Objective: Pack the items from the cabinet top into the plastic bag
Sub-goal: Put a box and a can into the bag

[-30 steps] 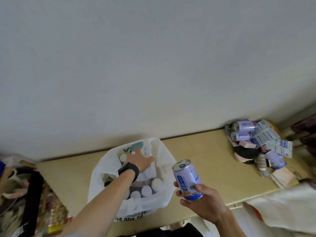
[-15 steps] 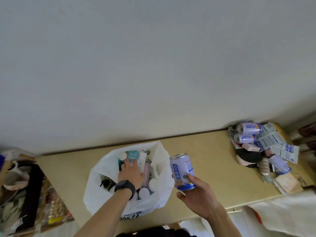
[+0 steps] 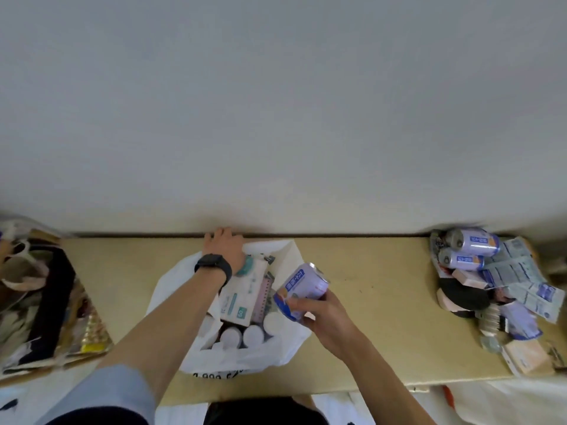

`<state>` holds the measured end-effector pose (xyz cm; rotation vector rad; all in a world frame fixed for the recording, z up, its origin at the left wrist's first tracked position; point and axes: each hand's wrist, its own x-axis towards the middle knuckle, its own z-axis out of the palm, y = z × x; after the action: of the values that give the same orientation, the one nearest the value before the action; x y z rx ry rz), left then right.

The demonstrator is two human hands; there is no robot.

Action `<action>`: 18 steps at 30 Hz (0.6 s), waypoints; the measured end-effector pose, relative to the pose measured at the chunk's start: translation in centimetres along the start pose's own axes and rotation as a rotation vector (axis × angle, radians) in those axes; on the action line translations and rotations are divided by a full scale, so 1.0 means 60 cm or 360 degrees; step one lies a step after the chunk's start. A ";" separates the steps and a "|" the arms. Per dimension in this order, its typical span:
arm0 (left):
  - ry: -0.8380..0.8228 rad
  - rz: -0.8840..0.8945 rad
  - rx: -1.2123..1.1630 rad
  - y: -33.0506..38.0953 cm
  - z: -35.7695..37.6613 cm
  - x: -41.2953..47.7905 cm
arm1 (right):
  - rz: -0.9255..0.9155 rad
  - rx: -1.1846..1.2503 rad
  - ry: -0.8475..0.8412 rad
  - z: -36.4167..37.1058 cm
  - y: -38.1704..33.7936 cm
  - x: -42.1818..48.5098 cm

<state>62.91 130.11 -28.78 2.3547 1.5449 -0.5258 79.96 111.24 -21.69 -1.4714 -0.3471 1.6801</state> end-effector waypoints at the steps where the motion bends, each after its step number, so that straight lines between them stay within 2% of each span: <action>1: 0.0017 -0.0008 -0.0044 -0.012 0.001 0.000 | 0.0027 0.0002 0.0023 0.014 0.003 0.022; 6: 0.0165 -0.0140 -0.0456 -0.047 -0.004 -0.005 | 0.0145 0.0012 0.0028 0.076 0.011 0.112; 9: 0.0209 -0.0116 -0.0565 -0.052 -0.011 -0.008 | 0.0203 -0.0029 0.0106 0.076 0.021 0.135; 16: 0.0194 -0.0042 -0.0711 -0.054 -0.010 -0.008 | 0.0487 0.0363 0.0235 0.045 0.044 0.154; 18: 0.0182 -0.0039 -0.0731 -0.056 -0.012 -0.009 | 0.0528 0.0438 0.0361 0.039 0.053 0.156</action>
<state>59.71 131.29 -28.02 2.0409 1.5449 -0.0289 77.07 116.98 -29.54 -1.5475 0.2567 1.7088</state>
